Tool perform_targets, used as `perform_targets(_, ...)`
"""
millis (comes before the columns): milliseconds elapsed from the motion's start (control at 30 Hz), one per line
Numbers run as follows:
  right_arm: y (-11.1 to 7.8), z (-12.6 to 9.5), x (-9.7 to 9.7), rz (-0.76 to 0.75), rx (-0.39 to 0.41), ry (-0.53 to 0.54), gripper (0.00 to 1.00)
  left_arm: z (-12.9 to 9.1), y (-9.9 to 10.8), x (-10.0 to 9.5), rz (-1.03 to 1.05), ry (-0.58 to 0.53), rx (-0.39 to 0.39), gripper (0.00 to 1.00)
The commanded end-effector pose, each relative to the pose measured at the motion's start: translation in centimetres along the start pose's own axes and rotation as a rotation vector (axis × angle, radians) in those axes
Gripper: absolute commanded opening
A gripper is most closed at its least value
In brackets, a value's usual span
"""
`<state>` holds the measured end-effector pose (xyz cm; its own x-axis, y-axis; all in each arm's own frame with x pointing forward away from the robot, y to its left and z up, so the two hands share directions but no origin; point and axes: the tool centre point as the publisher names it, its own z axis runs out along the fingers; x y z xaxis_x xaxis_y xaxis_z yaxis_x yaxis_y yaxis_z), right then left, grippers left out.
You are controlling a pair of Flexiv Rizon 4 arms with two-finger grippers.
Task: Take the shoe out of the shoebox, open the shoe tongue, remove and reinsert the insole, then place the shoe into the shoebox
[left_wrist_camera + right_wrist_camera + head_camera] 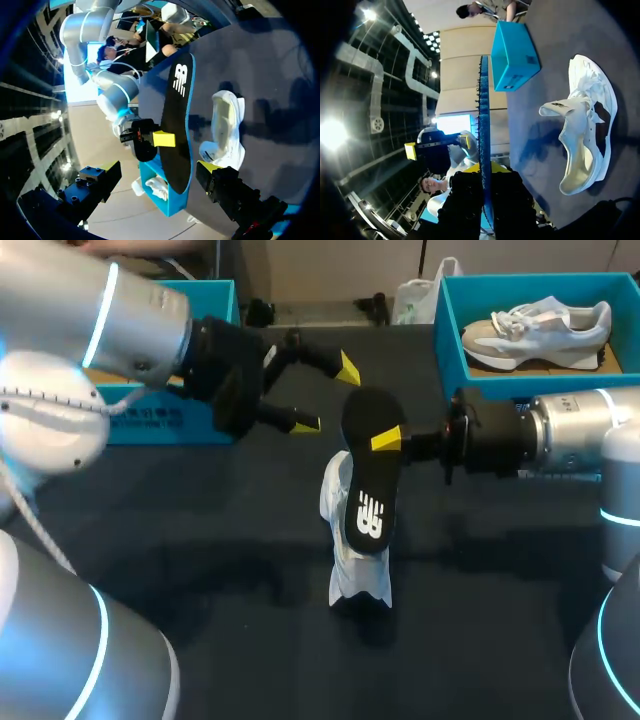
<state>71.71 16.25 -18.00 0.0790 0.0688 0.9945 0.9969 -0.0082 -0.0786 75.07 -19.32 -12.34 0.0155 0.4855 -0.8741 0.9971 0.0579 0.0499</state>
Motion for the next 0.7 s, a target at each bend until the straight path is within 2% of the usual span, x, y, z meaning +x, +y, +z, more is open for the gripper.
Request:
perform_targets(33, -0.17, -0.01, -0.01, 0.007, -0.006, -0.003, 0.0, -0.19, -0.53, 0.87, -0.007, -0.368, -0.001, 1.0)
perform_targets(267, -0.48, -0.43, 0.17, 0.01, -0.016, -0.004, 0.0, -0.14, -0.88, 1.31, 0.009, -0.416, 0.007, 1.0)
perform_targets(333, -0.51, -0.45, 0.21, 0.01, -0.017, -0.005, 0.0, 0.05, -0.97, 1.57, 0.046, -0.433, -0.034, 1.0)
perform_targets(367, -0.51, -0.45, 0.23, 0.011, -0.018, -0.006, 0.0, 0.18, -0.95, 1.66, 0.033, -0.425, -0.054, 1.0)
perform_targets(700, -0.55, -0.52, 0.56, 0.01, -0.041, -0.027, 0.0, 0.18, -0.95, 1.66, 0.033, -0.425, -0.054, 1.0)
